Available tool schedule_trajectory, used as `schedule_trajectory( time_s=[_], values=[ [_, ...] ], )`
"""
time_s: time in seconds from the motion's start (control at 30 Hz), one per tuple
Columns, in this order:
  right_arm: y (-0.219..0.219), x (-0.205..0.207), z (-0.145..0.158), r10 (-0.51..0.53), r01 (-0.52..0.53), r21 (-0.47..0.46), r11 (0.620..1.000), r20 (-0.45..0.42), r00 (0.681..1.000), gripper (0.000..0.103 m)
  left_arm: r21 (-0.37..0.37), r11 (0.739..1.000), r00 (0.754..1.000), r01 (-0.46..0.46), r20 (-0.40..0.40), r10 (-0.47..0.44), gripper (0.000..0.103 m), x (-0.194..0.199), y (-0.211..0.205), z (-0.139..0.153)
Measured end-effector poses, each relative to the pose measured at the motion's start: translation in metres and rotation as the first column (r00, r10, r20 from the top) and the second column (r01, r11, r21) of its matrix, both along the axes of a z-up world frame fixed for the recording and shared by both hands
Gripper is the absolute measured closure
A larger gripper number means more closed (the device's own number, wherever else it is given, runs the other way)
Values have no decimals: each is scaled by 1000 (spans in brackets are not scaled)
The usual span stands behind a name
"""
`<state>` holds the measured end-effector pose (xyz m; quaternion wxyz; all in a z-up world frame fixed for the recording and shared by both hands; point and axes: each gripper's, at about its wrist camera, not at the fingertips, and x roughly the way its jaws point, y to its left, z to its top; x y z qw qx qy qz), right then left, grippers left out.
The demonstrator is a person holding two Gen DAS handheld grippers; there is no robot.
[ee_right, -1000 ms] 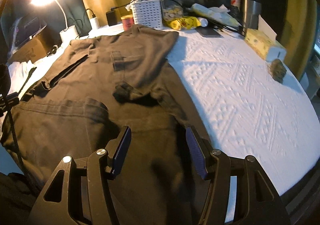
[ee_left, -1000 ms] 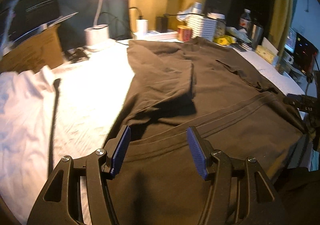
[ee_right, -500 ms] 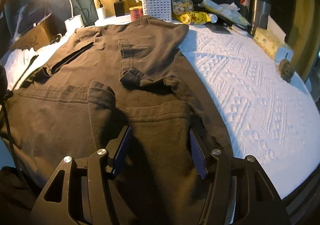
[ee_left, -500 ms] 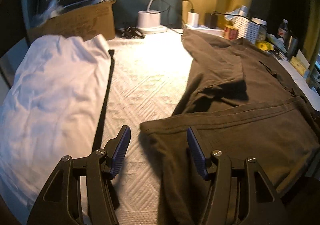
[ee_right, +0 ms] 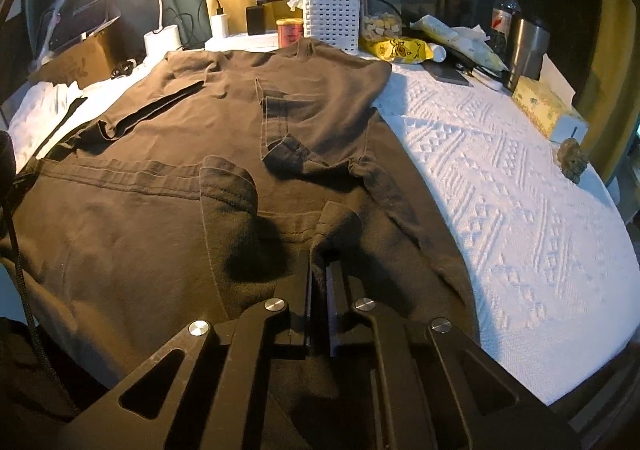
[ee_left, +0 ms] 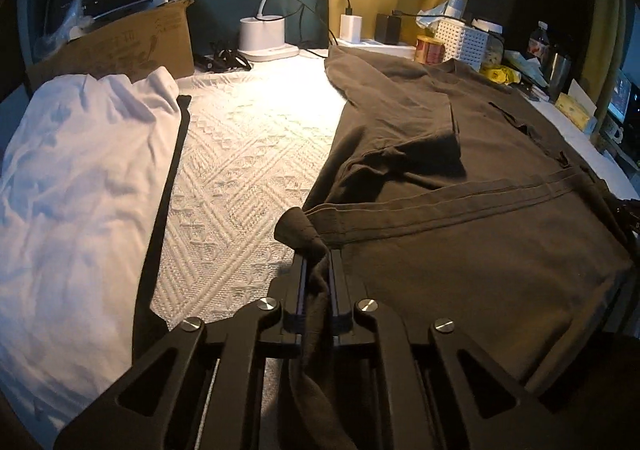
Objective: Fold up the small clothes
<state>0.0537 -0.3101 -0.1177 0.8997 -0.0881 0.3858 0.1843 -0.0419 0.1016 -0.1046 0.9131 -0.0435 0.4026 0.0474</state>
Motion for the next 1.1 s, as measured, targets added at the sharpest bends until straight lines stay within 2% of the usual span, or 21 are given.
schedule_trajectory(
  time_s=[0.33,0.4,1.1],
  values=[
    [-19,-13,37,-47,44,23,999,107,993,97,5,1000,997,25,79,-25,98,-9,-9,30],
    [-22,-14,41,-51,49,25,999,117,992,97,14,1000,995,23,95,-24,102,-10,-11,37],
    [-45,-16,82,-92,74,92,993,213,973,97,59,998,982,-4,186,-7,102,-4,-13,77]
  ],
)
